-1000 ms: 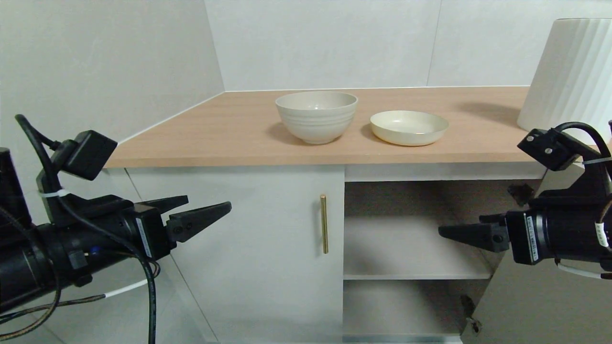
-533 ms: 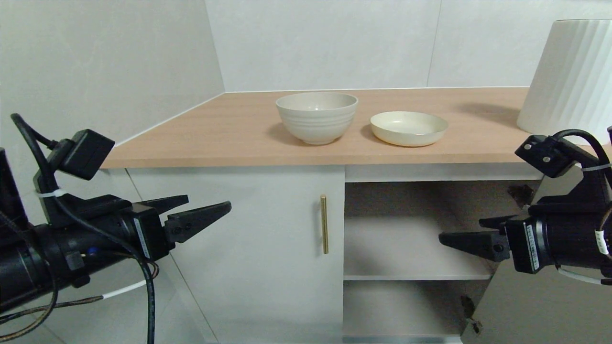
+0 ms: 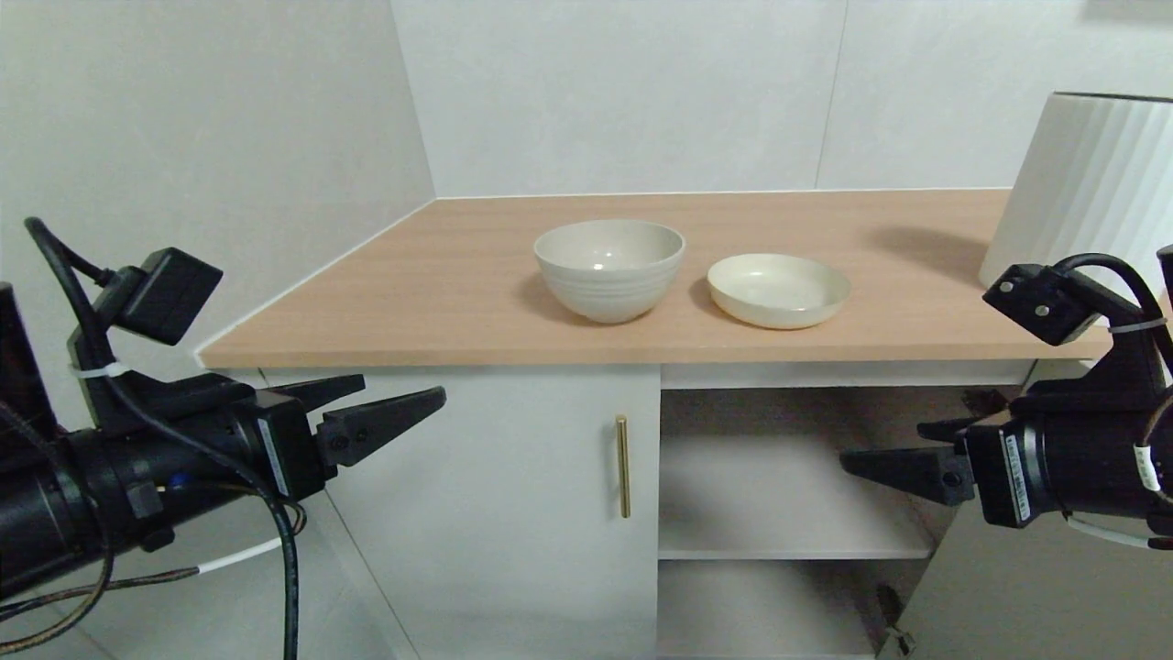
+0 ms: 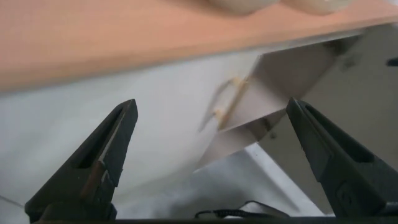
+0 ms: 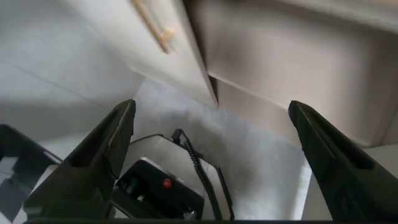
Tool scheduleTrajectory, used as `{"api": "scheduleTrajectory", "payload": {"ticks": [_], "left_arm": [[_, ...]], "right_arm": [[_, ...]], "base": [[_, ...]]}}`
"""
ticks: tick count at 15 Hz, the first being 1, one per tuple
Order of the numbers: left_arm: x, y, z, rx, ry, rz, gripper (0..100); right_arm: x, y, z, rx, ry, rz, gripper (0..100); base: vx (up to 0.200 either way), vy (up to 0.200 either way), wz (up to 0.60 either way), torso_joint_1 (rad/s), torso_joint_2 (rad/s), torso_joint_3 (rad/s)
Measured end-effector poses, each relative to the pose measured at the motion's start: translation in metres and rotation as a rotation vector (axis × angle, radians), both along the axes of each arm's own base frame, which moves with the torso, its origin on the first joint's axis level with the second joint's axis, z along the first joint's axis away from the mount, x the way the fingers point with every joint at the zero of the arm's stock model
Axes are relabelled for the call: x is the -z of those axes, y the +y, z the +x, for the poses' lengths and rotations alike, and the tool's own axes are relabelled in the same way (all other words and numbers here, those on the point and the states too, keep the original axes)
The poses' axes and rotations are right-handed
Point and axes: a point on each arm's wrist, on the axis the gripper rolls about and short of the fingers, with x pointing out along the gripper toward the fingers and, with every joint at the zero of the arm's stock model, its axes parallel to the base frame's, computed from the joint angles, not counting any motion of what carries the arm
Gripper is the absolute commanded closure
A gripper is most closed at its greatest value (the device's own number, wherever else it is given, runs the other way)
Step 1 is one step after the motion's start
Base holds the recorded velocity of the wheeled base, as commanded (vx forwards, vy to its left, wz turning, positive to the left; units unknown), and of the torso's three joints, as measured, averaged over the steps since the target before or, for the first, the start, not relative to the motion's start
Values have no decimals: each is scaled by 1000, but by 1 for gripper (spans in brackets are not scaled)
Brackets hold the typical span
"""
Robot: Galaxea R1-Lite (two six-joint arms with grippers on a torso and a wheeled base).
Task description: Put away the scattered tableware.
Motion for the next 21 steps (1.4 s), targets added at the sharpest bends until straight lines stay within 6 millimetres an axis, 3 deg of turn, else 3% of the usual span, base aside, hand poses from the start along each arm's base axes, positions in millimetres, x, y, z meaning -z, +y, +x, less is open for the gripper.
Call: {"api": "scheduleTrajectory", "payload": {"ticks": [15, 21], "left_arm": [[2, -1, 1, 26, 36, -38, 0], [-3, -5, 6, 28, 142, -4, 0]], "right_arm": [[6, 2, 4, -4, 13, -22, 0], [-3, 4, 15, 22, -58, -14, 0]], "base": [[0, 0, 0, 199, -485, -284], [0, 0, 0, 42, -89, -49]]}}
